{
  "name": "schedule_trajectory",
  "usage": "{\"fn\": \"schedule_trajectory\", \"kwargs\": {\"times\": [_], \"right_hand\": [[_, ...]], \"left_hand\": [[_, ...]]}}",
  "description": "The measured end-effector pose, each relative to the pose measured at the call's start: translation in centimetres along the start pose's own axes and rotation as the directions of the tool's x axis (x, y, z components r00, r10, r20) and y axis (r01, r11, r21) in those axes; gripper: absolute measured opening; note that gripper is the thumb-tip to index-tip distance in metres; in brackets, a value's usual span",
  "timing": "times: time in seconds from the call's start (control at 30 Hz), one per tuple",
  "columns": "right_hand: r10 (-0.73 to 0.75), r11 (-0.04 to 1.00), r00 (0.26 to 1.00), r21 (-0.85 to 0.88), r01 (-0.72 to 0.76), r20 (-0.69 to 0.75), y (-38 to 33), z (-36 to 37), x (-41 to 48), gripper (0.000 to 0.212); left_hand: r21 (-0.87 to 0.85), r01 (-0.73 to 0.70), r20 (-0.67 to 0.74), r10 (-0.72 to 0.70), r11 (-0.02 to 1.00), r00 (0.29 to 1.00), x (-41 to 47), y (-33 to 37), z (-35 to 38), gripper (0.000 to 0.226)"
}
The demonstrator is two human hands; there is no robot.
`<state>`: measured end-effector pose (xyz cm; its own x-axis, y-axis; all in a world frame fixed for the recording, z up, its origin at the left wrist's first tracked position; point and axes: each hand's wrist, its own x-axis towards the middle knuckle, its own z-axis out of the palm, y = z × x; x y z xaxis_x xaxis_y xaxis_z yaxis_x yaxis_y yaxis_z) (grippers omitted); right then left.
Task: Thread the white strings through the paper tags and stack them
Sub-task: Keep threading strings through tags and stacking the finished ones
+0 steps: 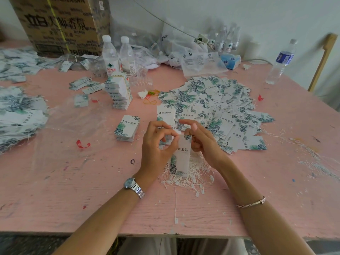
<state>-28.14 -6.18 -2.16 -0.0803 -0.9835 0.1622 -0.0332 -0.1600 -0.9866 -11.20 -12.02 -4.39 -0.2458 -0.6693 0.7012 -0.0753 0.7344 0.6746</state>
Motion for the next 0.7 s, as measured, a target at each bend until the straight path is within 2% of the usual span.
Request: {"fn": "schedule_trajectory", "kwargs": {"times": [0.1, 0.23, 0.33, 0.4, 0.47, 0.53, 0.63, 0.7], "right_hand": [[-0.048, 0.999, 0.998, -0.023, 0.049, 0.037, -0.3, 0.3, -0.1, 0.038], [-0.051, 0.998, 0.999, -0.027, 0.051, 0.004, -0.1, 0.7, 0.1, 0.013], [-0.028, 1.000, 0.999, -0.003, 0.028, -0.031, 0.0, 0.6, 0.2, 0.008], [-0.017, 1.000, 0.998, -0.004, 0.017, -0.063, -0.1, 0.5, 0.2, 0.006], [0.002, 1.000, 0.995, 0.016, -0.001, -0.097, -0.3, 0.5, 0.1, 0.006], [0.023, 0.999, 0.993, 0.027, -0.019, -0.120, -0.6, 0.5, 0.0, 0.008], [0.041, 0.999, 0.992, 0.035, -0.037, -0.119, -0.9, 0.6, -0.1, 0.006], [0.047, 0.998, 0.992, 0.039, -0.042, -0.121, -0.9, 0.7, -0.2, 0.005]], "left_hand": [[0.004, -0.003, 0.002, 0.003, 1.000, 1.000, 0.0, 0.1, 0.0, 0.014], [0.014, -0.010, -0.017, 0.010, 1.000, 1.000, 0.0, 0.2, 0.0, 0.016], [0.022, -0.025, -0.012, 0.025, 0.999, 1.000, 0.0, 0.4, -0.1, 0.016], [0.115, -0.044, -0.030, 0.048, 0.992, 0.998, 0.2, 0.4, -0.5, 0.019], [0.376, -0.064, -0.086, 0.104, 0.924, 0.991, 0.6, 0.1, -1.2, 0.022], [0.606, -0.001, -0.141, 0.108, 0.796, 0.984, 1.1, -0.6, -2.3, 0.022], [0.739, 0.172, -0.210, -0.021, 0.651, 0.978, 1.7, -1.5, -4.1, 0.030], [0.790, 0.233, -0.203, -0.116, 0.567, 0.972, 1.8, -2.0, -4.8, 0.035]]}}
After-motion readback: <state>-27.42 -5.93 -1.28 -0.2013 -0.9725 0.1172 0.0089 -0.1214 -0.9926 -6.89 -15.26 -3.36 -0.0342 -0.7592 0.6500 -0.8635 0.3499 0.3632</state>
